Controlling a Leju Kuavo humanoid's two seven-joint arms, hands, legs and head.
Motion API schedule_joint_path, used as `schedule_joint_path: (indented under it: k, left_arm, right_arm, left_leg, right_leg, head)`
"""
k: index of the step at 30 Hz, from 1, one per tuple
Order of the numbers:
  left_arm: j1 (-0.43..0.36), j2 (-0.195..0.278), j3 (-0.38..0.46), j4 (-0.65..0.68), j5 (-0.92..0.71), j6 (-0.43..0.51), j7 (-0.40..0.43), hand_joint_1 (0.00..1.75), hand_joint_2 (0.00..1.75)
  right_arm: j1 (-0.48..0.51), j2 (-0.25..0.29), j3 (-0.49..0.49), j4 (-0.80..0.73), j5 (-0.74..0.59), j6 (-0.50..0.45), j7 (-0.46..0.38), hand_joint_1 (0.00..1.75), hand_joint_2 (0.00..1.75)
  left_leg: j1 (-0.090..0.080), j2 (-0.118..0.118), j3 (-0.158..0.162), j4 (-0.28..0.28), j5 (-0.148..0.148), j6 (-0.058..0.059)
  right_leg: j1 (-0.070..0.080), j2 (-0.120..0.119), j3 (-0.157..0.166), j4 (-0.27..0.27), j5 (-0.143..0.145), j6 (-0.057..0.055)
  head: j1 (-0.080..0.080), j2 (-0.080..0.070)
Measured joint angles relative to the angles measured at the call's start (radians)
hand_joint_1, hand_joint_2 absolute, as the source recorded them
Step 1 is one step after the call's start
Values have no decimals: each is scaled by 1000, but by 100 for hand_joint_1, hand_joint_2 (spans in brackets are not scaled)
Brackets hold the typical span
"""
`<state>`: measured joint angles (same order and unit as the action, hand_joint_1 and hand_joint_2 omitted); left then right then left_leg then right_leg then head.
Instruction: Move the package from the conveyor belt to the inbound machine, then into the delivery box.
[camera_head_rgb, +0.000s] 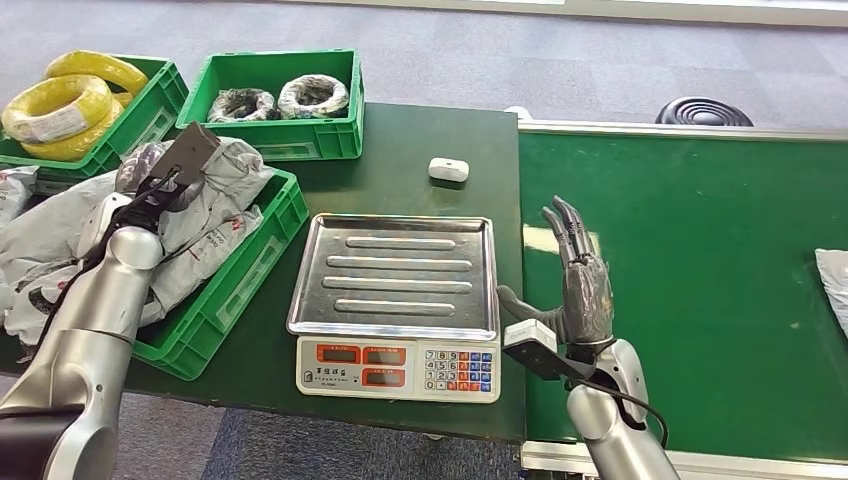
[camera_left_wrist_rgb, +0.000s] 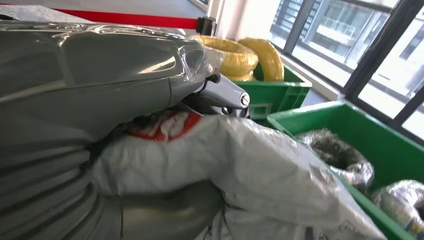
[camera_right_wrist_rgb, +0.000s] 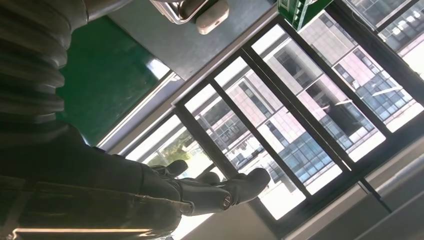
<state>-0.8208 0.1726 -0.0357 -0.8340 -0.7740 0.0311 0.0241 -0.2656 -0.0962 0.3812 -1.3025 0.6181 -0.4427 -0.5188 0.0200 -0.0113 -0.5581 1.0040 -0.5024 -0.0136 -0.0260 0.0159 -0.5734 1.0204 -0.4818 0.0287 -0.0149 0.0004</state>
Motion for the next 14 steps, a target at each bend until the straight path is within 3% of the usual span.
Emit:
schedule_joint_path:
  k: [7,14]
  left_arm:
    - [35,3,36,-33,179,182,-77,0,175]
    - [147,15,103,-202,461,195,-200,0,175]
  right_arm:
    - [-2,-7,2,11,-25,5,6,0,175]
    - [41,-28,-5,15,-66,1,9,0,175]
  left_leg:
    - [0,0,0,0,0,0]
    - [0,0,0,0,-1,0]
  right_leg:
    - [0,0,0,0,0,0]
    - [0,0,0,0,0,0]
  head:
    - [0,0]
    - [0,0]
